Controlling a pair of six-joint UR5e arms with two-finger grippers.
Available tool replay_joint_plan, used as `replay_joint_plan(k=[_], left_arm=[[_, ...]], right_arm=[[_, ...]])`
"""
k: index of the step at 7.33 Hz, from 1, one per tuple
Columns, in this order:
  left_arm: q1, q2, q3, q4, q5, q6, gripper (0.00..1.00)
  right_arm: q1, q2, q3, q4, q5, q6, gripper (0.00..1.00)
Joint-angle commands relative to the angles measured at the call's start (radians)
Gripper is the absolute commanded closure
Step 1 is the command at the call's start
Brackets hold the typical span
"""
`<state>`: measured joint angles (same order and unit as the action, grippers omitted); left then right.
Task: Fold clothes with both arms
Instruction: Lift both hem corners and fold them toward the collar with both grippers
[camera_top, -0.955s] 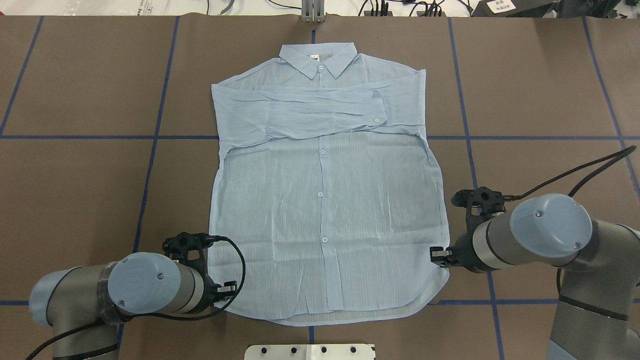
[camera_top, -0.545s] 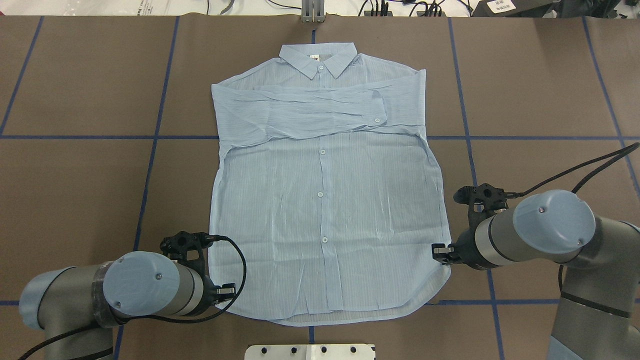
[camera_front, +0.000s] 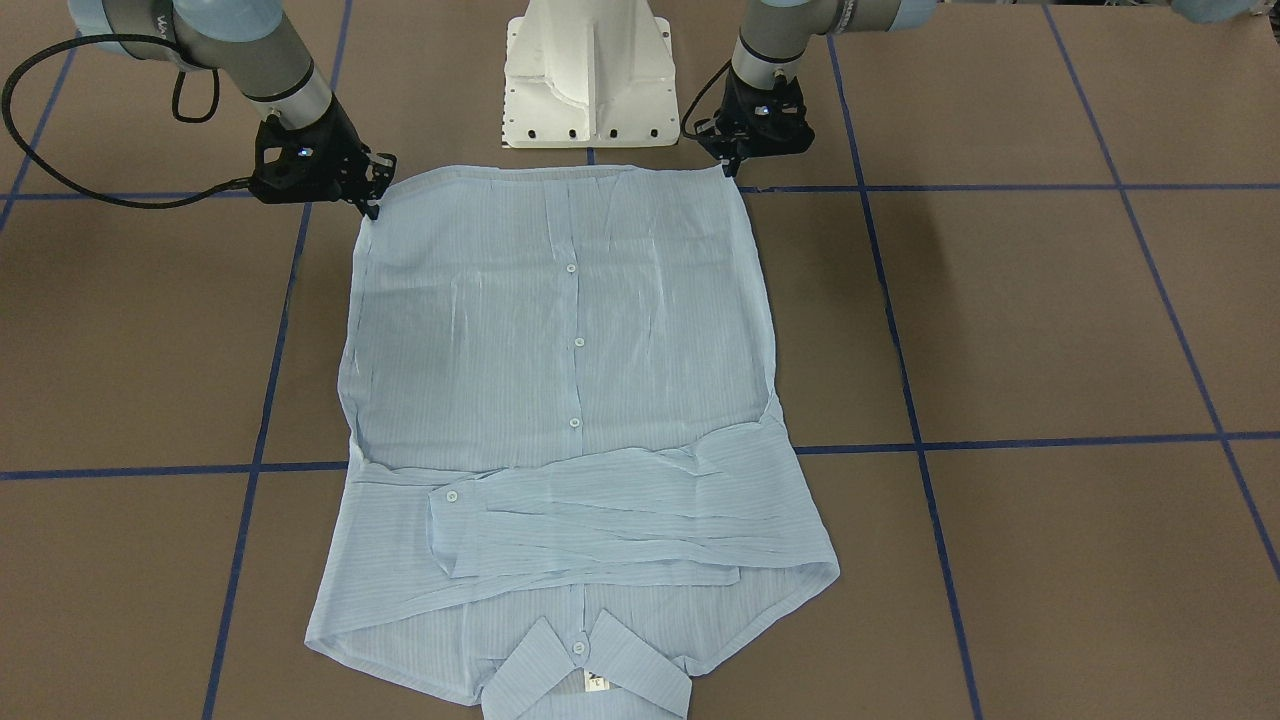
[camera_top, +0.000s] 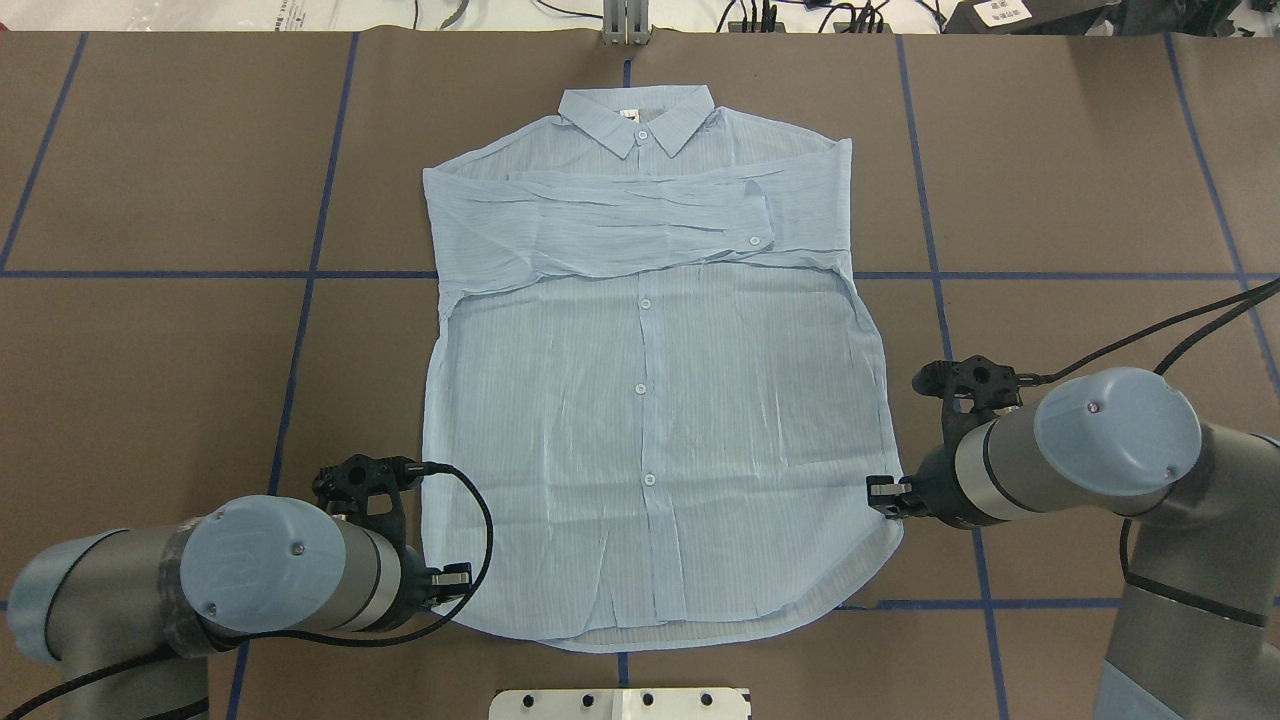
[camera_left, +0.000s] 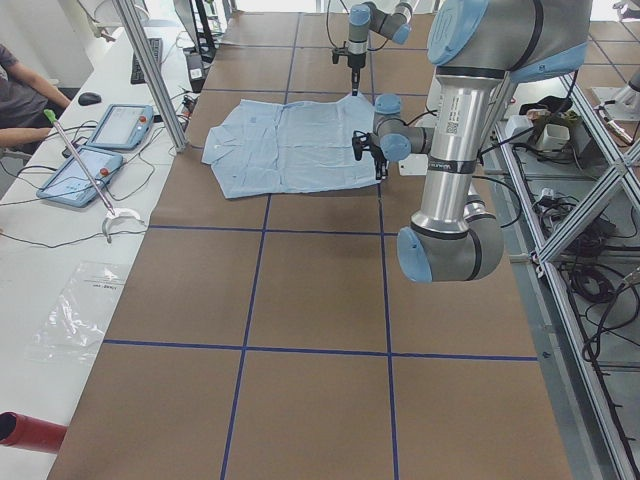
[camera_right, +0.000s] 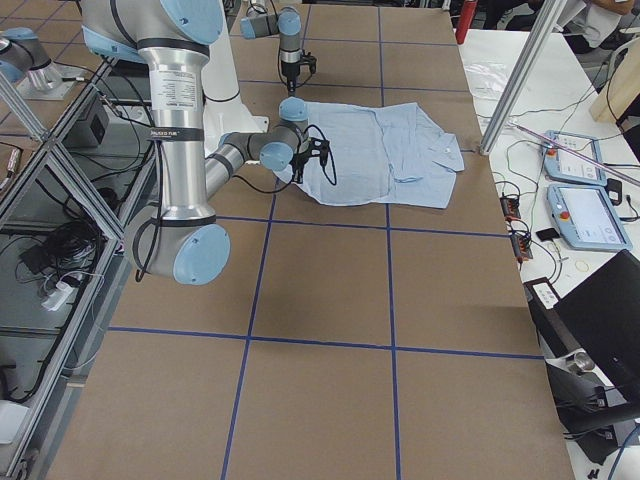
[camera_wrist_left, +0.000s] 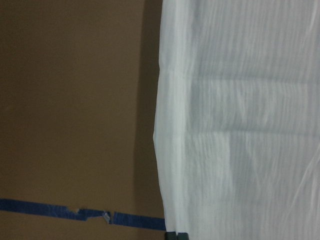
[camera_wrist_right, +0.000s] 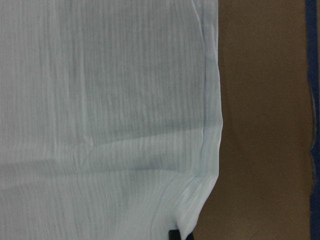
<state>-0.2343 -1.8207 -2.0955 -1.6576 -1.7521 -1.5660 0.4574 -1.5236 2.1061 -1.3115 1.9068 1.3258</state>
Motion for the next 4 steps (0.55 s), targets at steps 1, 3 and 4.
replay_joint_plan(k=[1,3,4], left_arm=[[-0.064,0.003,-0.031,-0.001,-0.001,0.018,1.0],[-0.185,-0.006,-0.026,-0.004,-0.016,0.121,1.0],[-0.247,-0.008,-0.027,-0.01,-0.094,0.174,1.0]], right_arm=[[0.093,0.023,0.008,0.0,0.015,-0.01,1.0],[0.208,0.049,0.003,0.0,0.081,-0.036,1.0],[0.225,0.062,0.002,0.0,0.084,-0.036,1.0]])
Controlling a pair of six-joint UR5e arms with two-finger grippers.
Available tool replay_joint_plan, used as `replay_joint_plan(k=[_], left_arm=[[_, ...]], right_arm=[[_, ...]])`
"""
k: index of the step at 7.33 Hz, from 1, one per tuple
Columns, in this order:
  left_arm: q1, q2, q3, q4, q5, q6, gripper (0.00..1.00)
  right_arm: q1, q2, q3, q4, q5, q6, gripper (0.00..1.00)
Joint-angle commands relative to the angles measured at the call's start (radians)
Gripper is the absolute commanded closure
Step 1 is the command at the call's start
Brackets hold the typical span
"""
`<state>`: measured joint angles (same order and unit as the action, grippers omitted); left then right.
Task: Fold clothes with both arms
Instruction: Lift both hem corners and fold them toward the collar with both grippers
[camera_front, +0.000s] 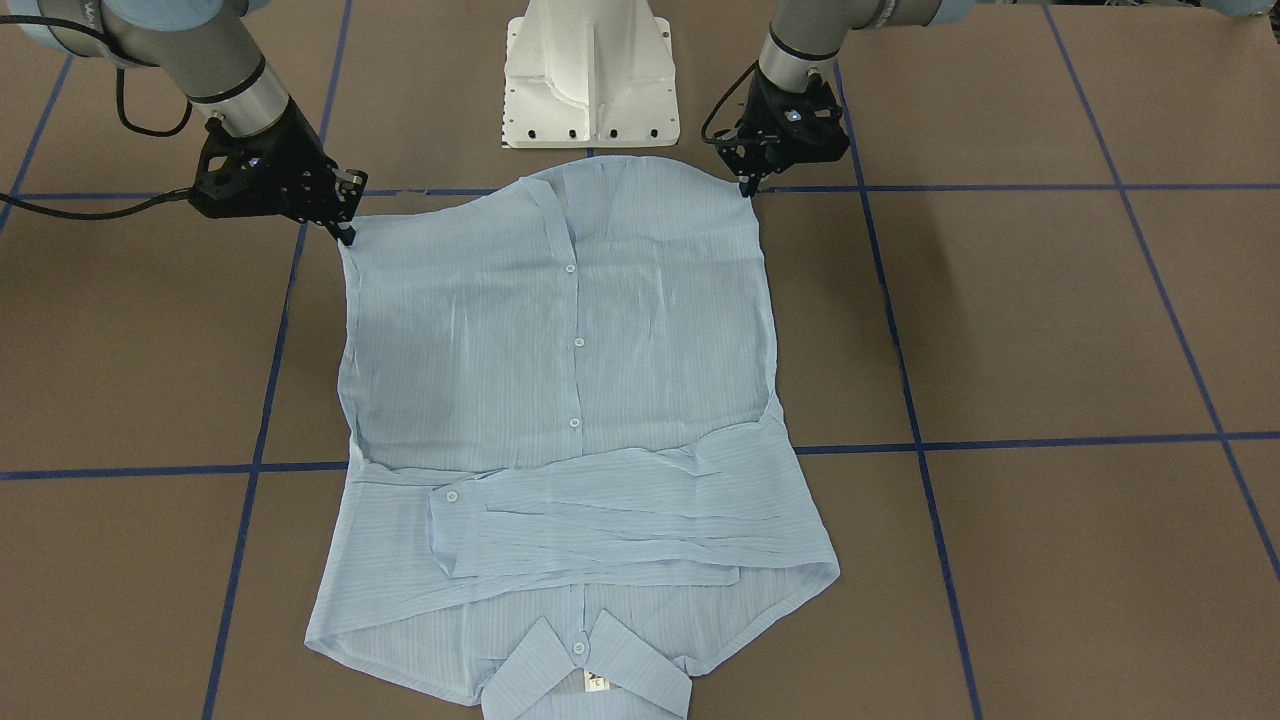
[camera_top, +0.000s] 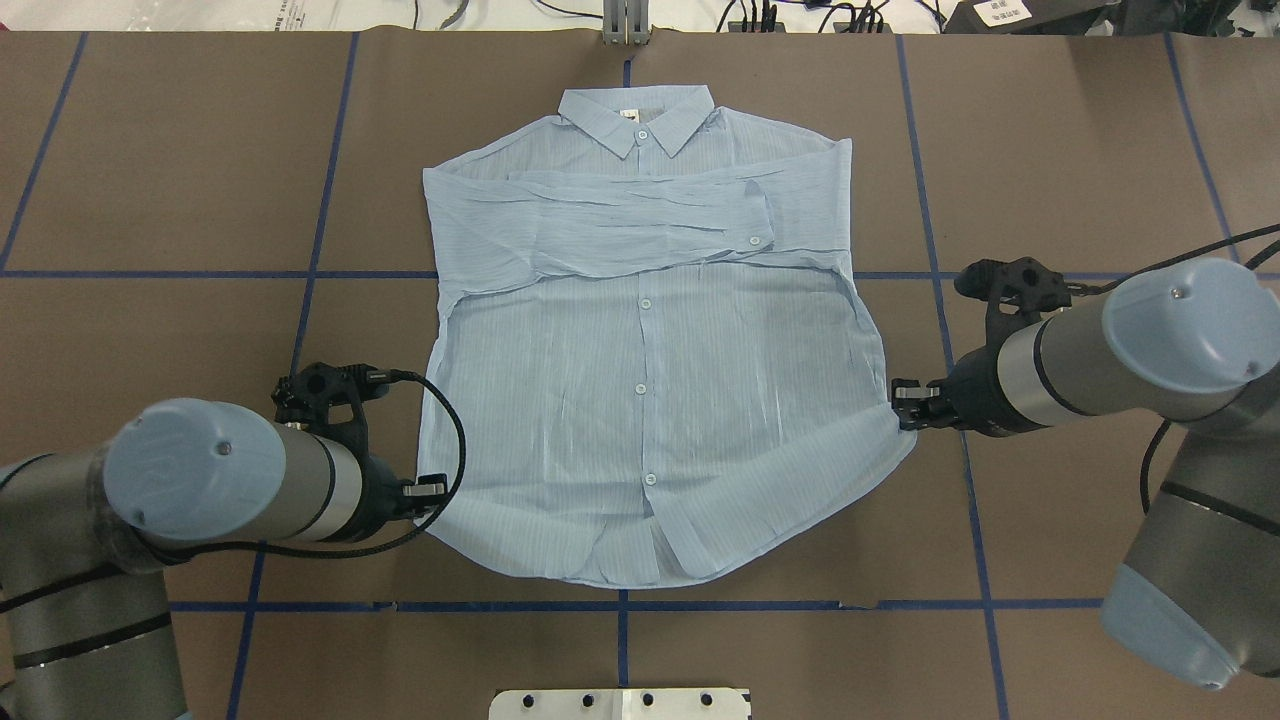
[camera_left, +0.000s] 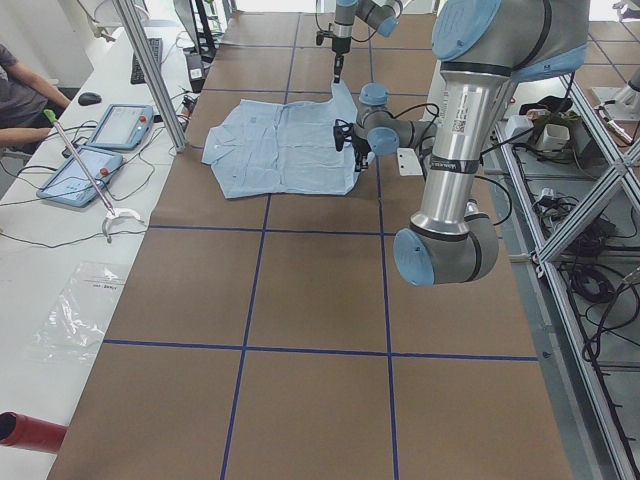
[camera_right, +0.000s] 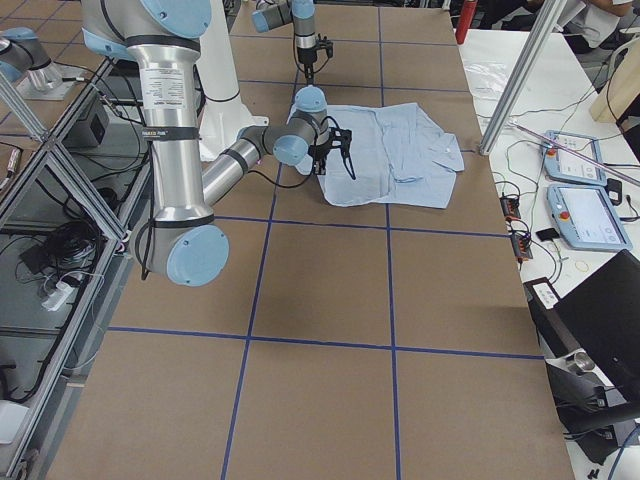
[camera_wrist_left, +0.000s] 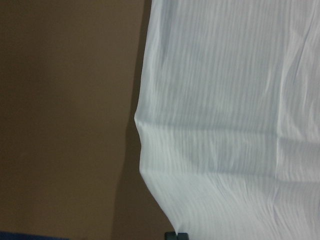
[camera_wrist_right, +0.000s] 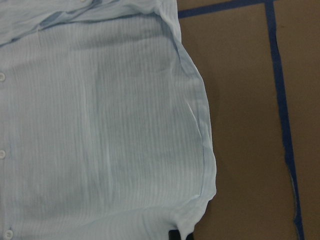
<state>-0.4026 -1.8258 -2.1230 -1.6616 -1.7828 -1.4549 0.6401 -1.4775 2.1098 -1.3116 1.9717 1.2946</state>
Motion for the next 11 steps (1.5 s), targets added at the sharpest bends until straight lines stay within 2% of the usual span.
replay_joint_plan(k=[1,4,6,8,11], left_arm=[[-0.109,-0.003,-0.002,-0.015,-0.099,0.079,1.0],[-0.116,-0.03,0.0,-0.017,-0.101,0.068,1.0],[-0.198,-0.079,0.049,-0.059,-0.115,0.062,1.0],[-0.336,-0.183,0.186,-0.095,-0.19,0.065,1.0],[-0.456,-0.292,0.433,-0.24,-0.195,0.071,1.0]], right_arm=[[0.046,0.019,-0.002,0.0,0.021,-0.005,1.0],[0.062,0.028,-0.004,-0.003,0.019,-0.003,1.0],[0.117,0.135,-0.092,-0.005,0.019,0.002,1.0],[0.211,0.236,-0.196,-0.005,0.07,0.0,1.0],[0.328,0.398,-0.414,-0.005,0.096,-0.008,1.0]])
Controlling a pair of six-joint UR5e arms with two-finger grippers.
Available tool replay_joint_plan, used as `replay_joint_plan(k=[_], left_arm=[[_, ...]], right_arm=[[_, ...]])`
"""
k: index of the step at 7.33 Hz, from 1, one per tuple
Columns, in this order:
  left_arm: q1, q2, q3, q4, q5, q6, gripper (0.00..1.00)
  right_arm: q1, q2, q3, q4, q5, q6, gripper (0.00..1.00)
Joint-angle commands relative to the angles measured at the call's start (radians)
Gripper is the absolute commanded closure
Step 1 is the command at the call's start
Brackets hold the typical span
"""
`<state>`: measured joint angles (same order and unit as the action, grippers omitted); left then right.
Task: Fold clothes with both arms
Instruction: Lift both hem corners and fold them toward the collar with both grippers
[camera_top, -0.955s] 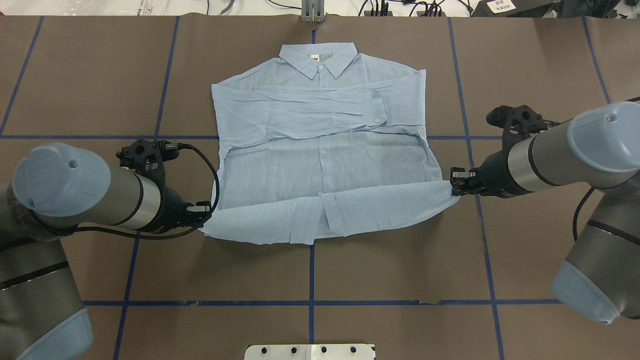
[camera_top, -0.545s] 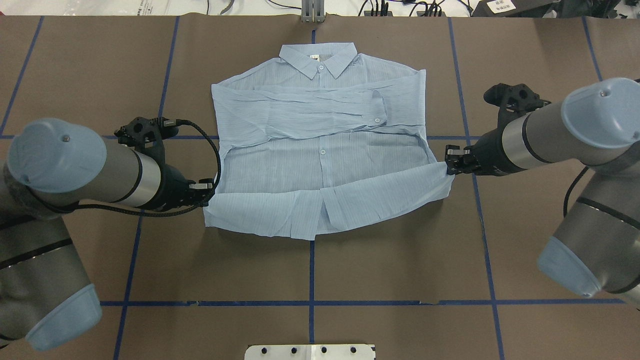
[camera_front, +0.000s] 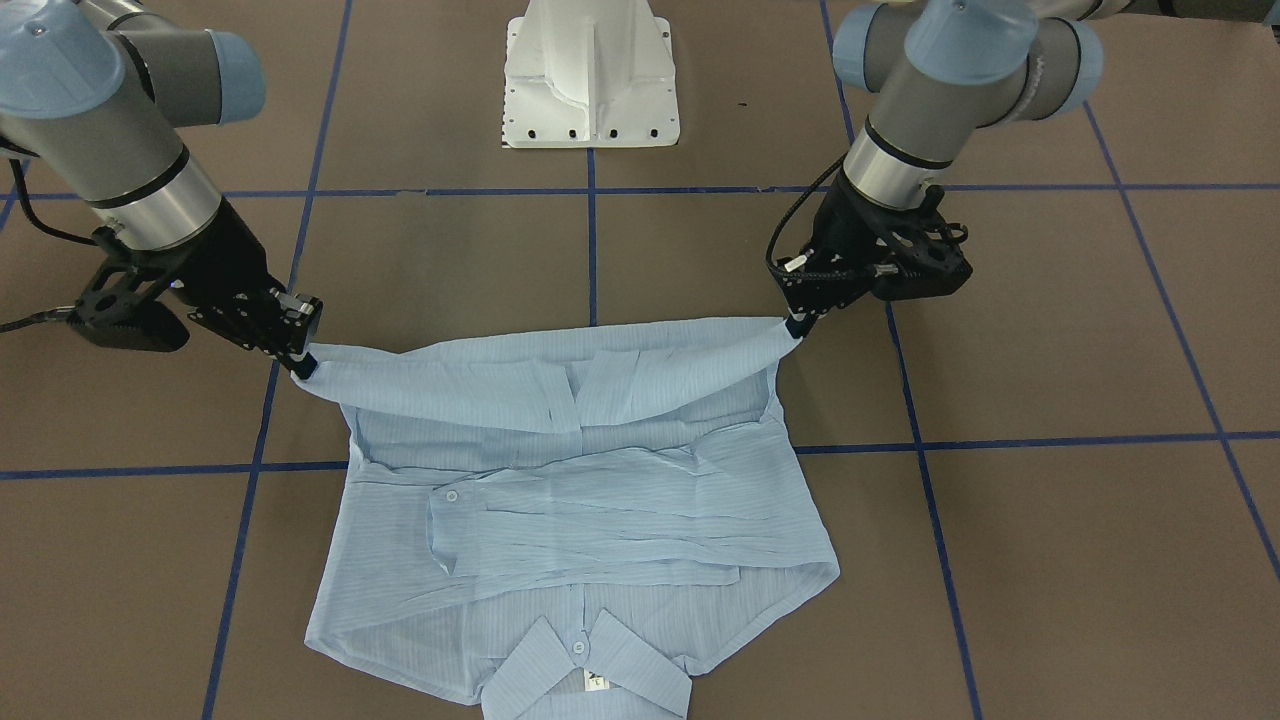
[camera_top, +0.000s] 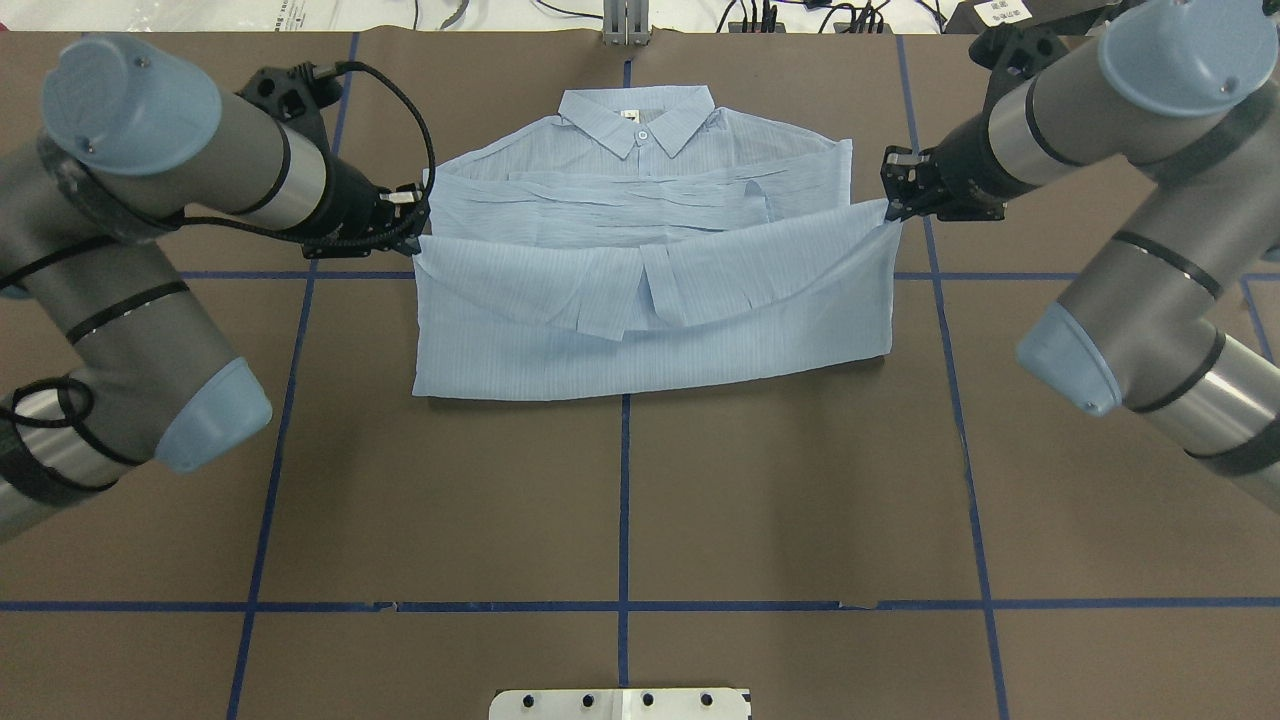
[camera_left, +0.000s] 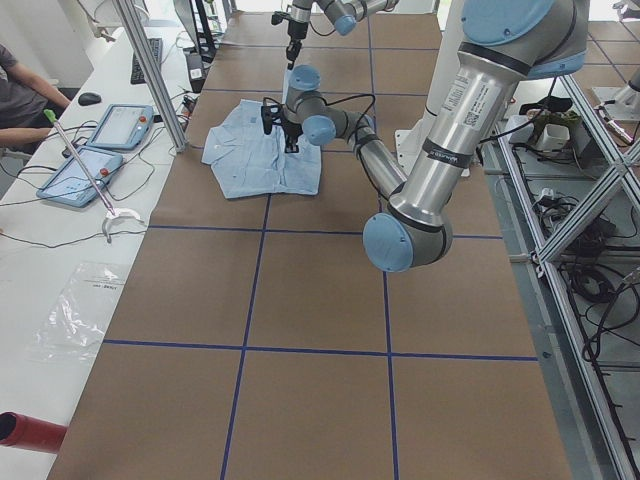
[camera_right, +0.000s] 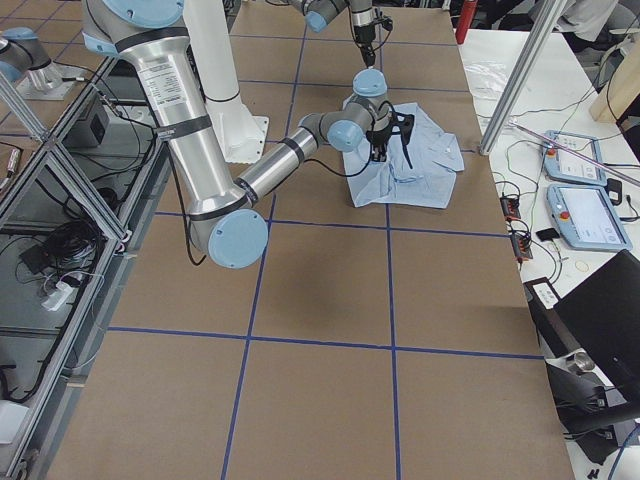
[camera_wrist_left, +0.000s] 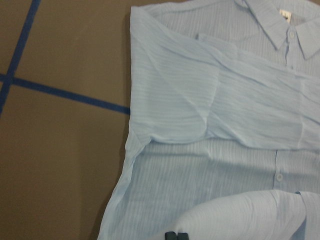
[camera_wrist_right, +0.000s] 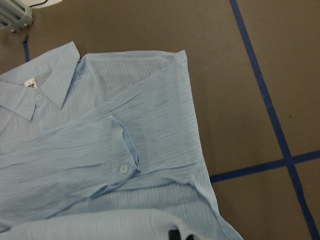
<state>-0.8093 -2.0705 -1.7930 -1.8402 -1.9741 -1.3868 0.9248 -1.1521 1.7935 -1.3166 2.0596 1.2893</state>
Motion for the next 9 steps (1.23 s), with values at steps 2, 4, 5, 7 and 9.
replay_joint_plan(k=[2,4,5,7,9], left_arm=[[-0.083,-0.149,0.287,-0.135,-0.019,0.003,1.0],[-0.096,-0.189,0.452,-0.268,-0.017,0.002,1.0],[-0.103,-0.189,0.492,-0.296,-0.015,0.002,1.0],[-0.1,-0.201,0.564,-0.367,-0.014,-0.008,1.0],[-0.099,-0.24,0.645,-0.428,-0.012,-0.009,1.0]], right_arm=[[0.065,0.226,-0.334,0.002,0.008,-0.008,1.0],[0.068,0.299,-0.439,0.004,0.008,-0.018,1.0],[0.068,0.331,-0.488,0.014,0.007,-0.018,1.0],[0.068,0.338,-0.627,0.187,0.004,-0.018,1.0],[0.062,0.341,-0.637,0.194,0.004,-0.018,1.0]])
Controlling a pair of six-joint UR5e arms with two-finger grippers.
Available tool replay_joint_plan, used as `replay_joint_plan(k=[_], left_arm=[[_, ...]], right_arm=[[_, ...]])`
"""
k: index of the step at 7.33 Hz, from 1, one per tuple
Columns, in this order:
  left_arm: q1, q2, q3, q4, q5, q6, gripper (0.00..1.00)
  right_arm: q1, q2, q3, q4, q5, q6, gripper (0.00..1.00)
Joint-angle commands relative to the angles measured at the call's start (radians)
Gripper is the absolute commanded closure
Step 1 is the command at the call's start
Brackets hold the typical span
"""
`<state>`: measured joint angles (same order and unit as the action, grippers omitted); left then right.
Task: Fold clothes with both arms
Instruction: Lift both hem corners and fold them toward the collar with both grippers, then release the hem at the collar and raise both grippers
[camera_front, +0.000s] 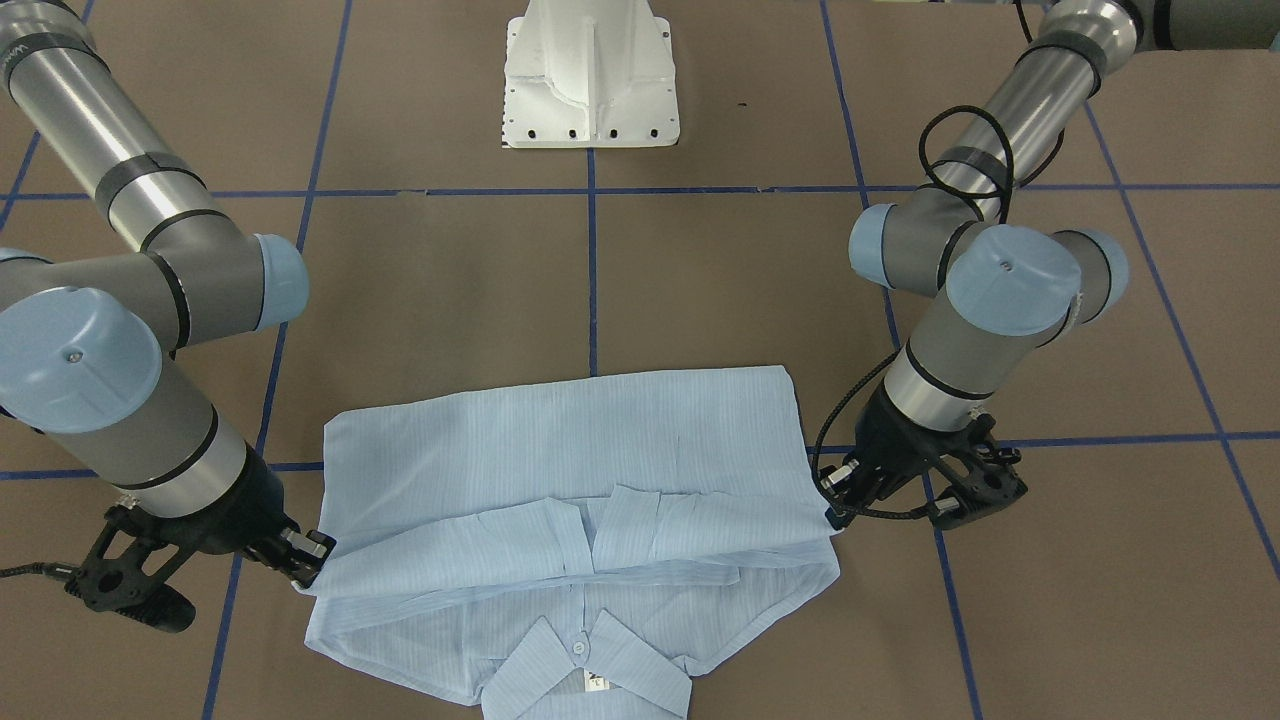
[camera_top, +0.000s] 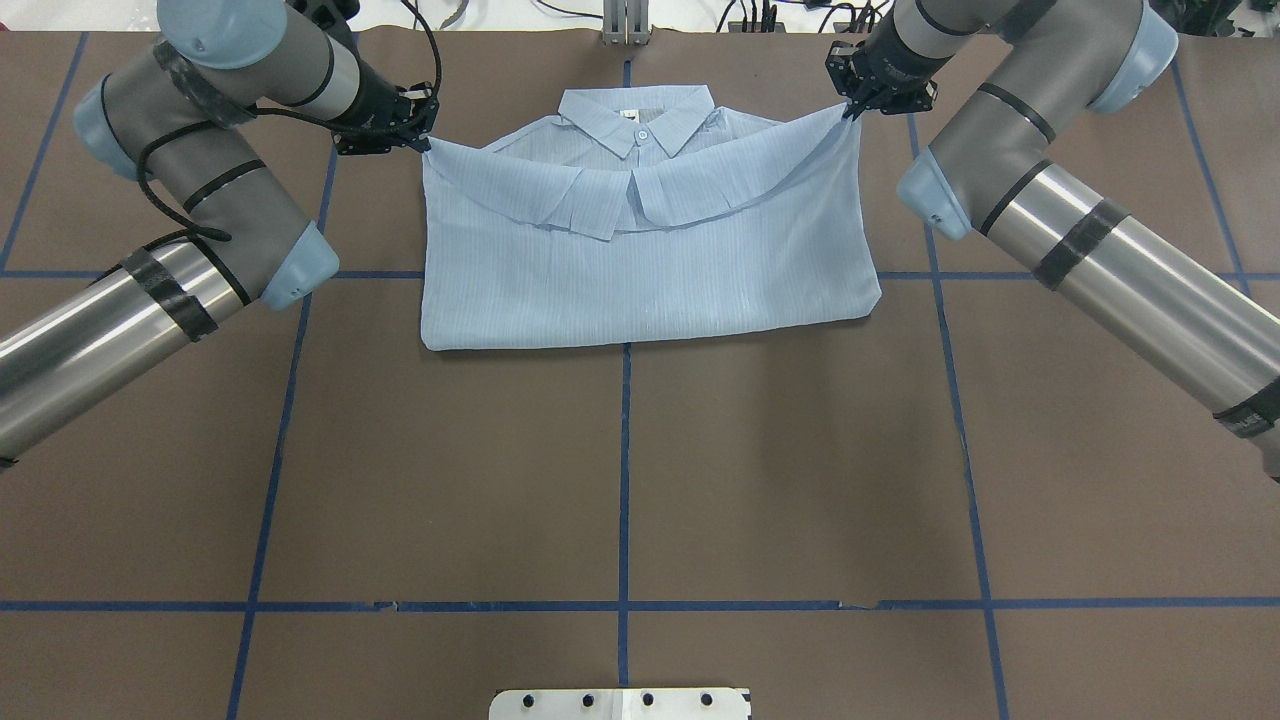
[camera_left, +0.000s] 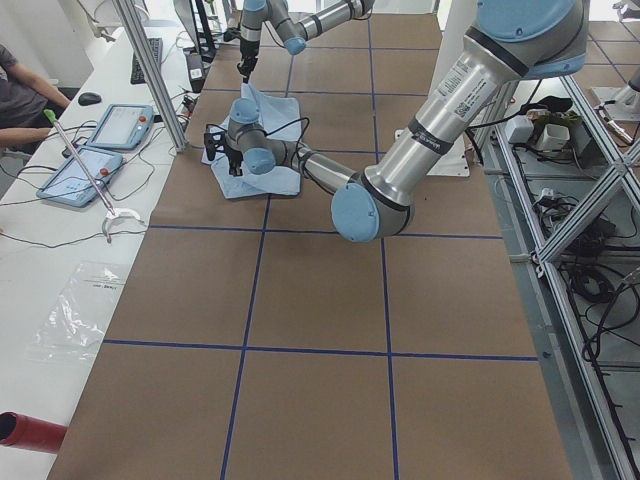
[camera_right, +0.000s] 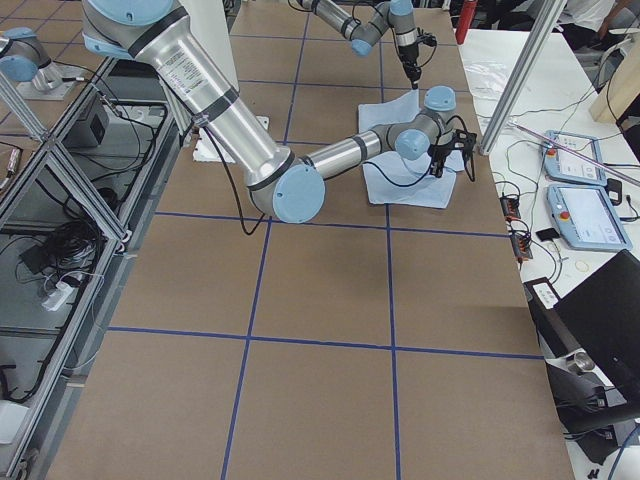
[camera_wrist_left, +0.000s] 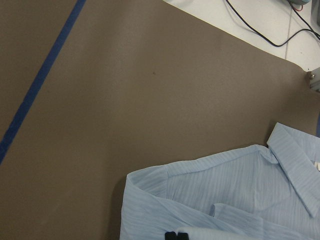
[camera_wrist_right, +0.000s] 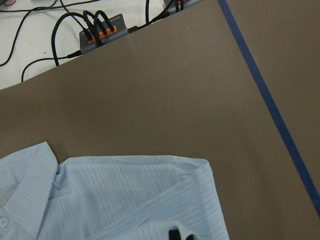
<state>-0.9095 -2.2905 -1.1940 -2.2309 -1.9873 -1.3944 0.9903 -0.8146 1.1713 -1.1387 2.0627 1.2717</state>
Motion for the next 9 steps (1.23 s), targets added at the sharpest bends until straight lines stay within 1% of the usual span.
replay_joint_plan(k=[1,2,3,4,6,7,8,9], left_arm=[[0.001,-0.021,0.044,-0.039,0.001,-0.003,1.0],[0.003,-0.024,0.042,-0.042,-0.001,-0.014,0.81],[0.004,-0.026,0.04,-0.055,0.001,-0.015,0.27],[0.004,-0.024,0.039,-0.056,0.001,-0.014,0.0],[0.004,-0.012,0.037,-0.082,0.001,-0.009,0.0],[0.004,0.0,0.021,-0.082,0.001,-0.011,0.0],[0.006,0.002,-0.001,-0.076,-0.002,-0.012,0.0],[0.008,0.023,-0.022,-0.076,-0.002,-0.012,0.0]], right_arm=[[-0.005,0.005,-0.013,0.02,0.0,0.0,1.0],[-0.016,0.003,-0.015,0.034,-0.001,0.0,0.97],[-0.033,0.0,-0.013,0.078,-0.009,0.0,0.01],[-0.041,-0.008,-0.013,0.083,-0.018,-0.003,0.0],[-0.041,-0.035,-0.007,0.094,-0.015,-0.038,0.0],[-0.051,-0.072,0.008,0.156,-0.015,-0.051,0.0],[-0.105,-0.134,0.046,0.224,-0.027,-0.032,0.0],[-0.129,-0.196,0.109,0.223,-0.033,-0.029,0.0]])
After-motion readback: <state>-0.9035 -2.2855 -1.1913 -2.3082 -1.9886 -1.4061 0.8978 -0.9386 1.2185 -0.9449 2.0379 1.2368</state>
